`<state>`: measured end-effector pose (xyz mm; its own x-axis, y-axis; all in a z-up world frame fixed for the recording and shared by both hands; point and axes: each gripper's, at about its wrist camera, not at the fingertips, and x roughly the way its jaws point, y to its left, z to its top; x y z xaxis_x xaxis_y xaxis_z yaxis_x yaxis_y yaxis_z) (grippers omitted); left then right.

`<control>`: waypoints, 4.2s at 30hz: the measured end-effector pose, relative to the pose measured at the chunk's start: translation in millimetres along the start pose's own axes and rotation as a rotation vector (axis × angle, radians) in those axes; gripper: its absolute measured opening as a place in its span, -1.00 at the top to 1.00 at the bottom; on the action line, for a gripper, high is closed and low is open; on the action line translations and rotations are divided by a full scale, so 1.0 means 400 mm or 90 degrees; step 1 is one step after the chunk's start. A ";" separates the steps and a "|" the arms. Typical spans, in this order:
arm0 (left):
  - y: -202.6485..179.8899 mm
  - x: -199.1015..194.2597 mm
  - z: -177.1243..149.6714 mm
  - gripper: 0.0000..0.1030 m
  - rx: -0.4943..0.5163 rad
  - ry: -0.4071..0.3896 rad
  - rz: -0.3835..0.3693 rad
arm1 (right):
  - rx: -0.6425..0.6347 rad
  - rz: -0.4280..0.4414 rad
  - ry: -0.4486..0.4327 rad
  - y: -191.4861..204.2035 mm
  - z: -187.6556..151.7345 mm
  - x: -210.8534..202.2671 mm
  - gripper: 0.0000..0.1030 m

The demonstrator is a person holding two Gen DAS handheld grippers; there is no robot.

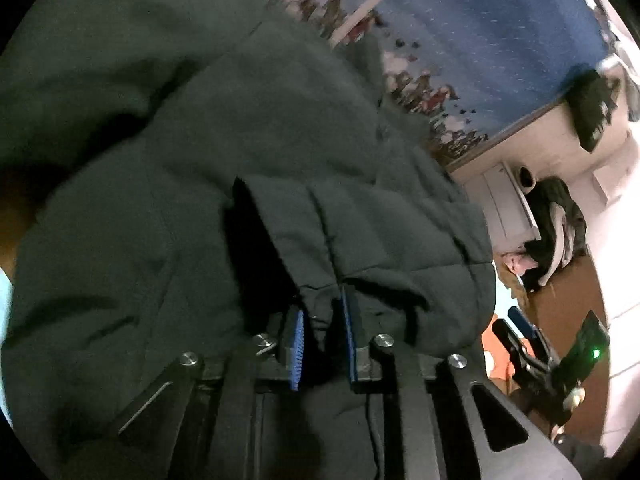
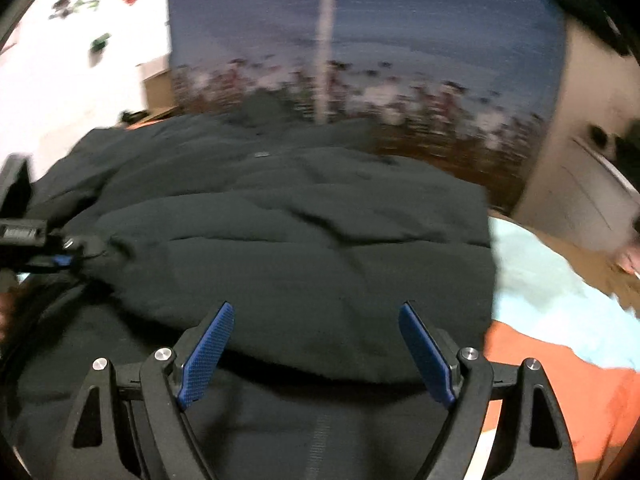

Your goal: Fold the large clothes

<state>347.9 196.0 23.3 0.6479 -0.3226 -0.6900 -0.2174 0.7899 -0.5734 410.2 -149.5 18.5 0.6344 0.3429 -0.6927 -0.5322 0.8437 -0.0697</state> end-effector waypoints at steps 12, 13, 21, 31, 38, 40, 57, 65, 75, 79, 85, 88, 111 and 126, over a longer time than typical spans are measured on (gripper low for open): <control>-0.099 -0.135 0.069 0.91 0.196 -0.167 0.170 | 0.052 -0.024 -0.019 -0.117 0.022 0.066 -0.64; -0.082 -0.115 0.070 0.91 0.192 -0.156 0.188 | 0.050 -0.017 -0.015 -0.119 0.027 0.080 -0.57; 0.056 0.050 0.016 0.90 0.164 -0.073 0.277 | 0.035 0.020 0.064 -0.093 0.026 0.211 0.04; 0.039 -0.023 0.001 0.62 0.177 -0.089 0.276 | 0.029 0.008 0.104 -0.080 0.026 0.267 0.01; 0.075 -0.236 -0.047 -0.29 0.060 -0.182 0.242 | 0.050 0.030 0.036 0.008 0.074 0.189 -0.60; 0.102 -0.291 -0.055 -0.30 0.032 -0.198 0.255 | 0.013 0.062 0.019 0.092 0.100 0.175 -0.62; 0.624 -0.704 -0.122 -0.30 -0.367 -0.322 0.300 | -0.215 0.126 -0.022 0.726 0.196 0.279 -0.64; 0.677 -0.746 -0.149 -0.30 -0.381 -0.351 0.265 | -0.209 0.069 -0.018 0.755 0.166 0.382 -0.73; 0.623 -0.702 -0.099 0.70 -0.322 -0.388 0.329 | -0.170 0.075 -0.023 0.724 0.156 0.401 -0.97; 0.525 -0.707 -0.057 0.86 -0.221 -0.432 0.367 | -0.166 0.089 -0.022 0.717 0.160 0.407 -0.97; 0.292 -0.748 -0.038 0.88 -0.049 -0.517 0.333 | -0.132 0.139 -0.019 0.674 0.182 0.366 -0.97; 0.178 -0.769 -0.037 0.88 0.012 -0.546 0.283 | -0.106 0.155 -0.036 0.617 0.203 0.314 -0.98; -0.569 -0.236 -0.178 0.88 0.496 -0.296 0.060 | 0.102 0.084 -0.065 -0.023 0.096 0.024 -0.98; -0.462 0.176 -0.183 0.87 0.340 -0.016 -0.045 | 0.433 0.189 -0.038 -0.329 -0.075 0.075 -0.98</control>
<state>380.3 -10.9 48.5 0.6663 -0.3777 -0.6430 0.2253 0.9239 -0.3093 482.4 -262.6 -14.5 0.5584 0.6014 -0.5714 -0.2333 0.7748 0.5876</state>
